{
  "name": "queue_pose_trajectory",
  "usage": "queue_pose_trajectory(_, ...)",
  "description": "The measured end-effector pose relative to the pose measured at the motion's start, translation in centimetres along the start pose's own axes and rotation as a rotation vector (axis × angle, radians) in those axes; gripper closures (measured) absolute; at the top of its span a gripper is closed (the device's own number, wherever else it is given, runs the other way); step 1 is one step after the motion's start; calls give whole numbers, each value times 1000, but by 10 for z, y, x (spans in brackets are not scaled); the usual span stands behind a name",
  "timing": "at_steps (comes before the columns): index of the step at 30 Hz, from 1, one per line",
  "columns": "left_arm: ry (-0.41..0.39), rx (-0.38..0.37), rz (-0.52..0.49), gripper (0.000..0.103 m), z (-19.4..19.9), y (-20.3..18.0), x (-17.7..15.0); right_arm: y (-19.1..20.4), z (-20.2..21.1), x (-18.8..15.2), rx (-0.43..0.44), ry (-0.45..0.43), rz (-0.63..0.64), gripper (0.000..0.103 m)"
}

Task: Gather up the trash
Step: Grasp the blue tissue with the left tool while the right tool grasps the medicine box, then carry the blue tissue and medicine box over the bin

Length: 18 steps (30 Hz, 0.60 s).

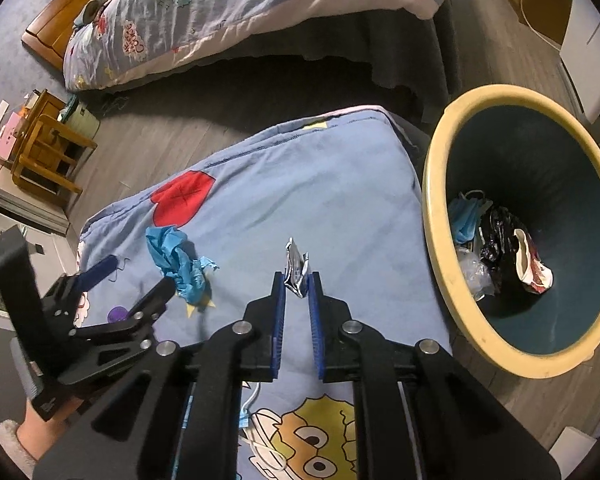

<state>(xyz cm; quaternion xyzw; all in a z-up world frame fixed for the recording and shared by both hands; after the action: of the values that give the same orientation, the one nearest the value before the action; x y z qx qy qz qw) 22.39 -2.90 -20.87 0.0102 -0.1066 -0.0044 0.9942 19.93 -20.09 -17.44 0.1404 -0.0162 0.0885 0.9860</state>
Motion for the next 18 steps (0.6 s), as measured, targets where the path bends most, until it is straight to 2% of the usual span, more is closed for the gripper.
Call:
queue_pose_trajectory(2,-1,-17,-25,19,-3,-6,2,-2,1,2,6,-2,-5,92)
queue_pose_trajectory(4,13,-38,-42,38,-6,-12,3,-3,2,3,8,-6,-5,92)
queue_pose_trajectory(5,22,-55,-50,41,-9,-15,3,-3,3,3,11,-7,-6,92)
queue_pose_trajectory(7,27,-65,-69,58,-10,-20,2,-3,5,4,16,-10,-8,92)
queue_pose_trajectory(8,26,-67,-85,63,-10,-24,0,-3,6,3,16,-11,-7,92)
queue_pose_trajectory(11,11,-31,-133,69,-5,-31,-2,-2,11,3,16,-22,-1,92)
queue_pose_trajectory(12,6,-24,-141,81,-3,-32,-3,-1,13,3,16,-27,0,92)
queue_pose_trajectory(18,-42,-46,-136,81,21,-36,-4,-5,33,1,32,-68,-12,92)
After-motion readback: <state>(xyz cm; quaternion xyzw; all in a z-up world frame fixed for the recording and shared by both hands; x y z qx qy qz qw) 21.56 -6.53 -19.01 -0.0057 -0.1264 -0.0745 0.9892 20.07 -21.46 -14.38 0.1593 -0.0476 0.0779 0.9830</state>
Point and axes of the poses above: each gripper's, at about its wrist camera, not at the fingertips, and z roughly against the way its jaws point, y to its left, x to its top, the point moved 5 cm from there along -z, roughly the way its jaws point, and after that the axes turned 15 degrees about y, right-handed, at the moved point
